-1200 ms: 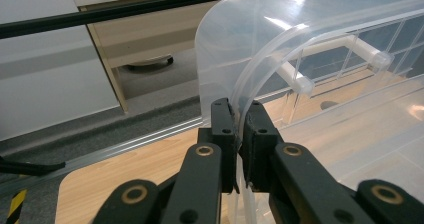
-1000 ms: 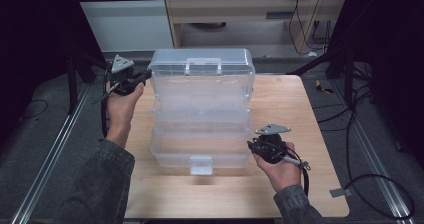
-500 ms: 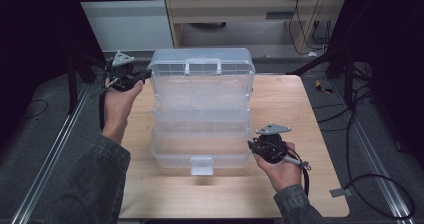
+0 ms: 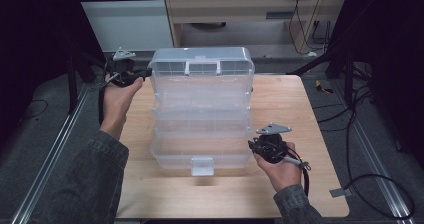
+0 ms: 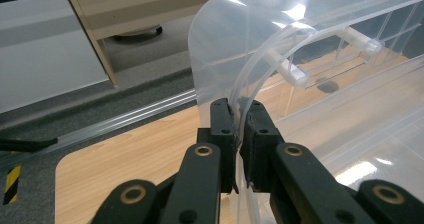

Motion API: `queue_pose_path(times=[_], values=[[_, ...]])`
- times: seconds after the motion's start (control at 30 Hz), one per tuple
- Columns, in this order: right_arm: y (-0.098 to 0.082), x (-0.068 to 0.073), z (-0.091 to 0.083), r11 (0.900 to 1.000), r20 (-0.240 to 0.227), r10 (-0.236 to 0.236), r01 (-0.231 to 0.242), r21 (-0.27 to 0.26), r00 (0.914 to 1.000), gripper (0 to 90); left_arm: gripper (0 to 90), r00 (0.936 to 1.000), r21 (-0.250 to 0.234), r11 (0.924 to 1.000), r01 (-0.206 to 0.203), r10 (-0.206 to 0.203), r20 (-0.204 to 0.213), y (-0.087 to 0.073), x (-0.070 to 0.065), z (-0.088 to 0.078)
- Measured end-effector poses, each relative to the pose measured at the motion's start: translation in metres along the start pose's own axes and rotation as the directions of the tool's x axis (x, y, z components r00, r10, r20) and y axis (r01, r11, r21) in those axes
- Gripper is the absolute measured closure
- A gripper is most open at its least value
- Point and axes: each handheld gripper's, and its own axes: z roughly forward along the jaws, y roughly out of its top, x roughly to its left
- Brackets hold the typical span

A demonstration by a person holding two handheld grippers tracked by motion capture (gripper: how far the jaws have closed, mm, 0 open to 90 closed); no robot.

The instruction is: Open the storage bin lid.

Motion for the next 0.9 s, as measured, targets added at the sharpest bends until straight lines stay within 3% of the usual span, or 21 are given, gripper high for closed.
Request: queue_pose_path(times=[0.9], values=[[-0.001, 0.0, 0.001, 1.0, 0.005, 0.006, -0.006, -0.008, 1.0, 73.4, 84.3, 0.9995, 0.019, 0.9995, 0.027, -0.027, 0.019, 0.008, 0.01, 0.016]])
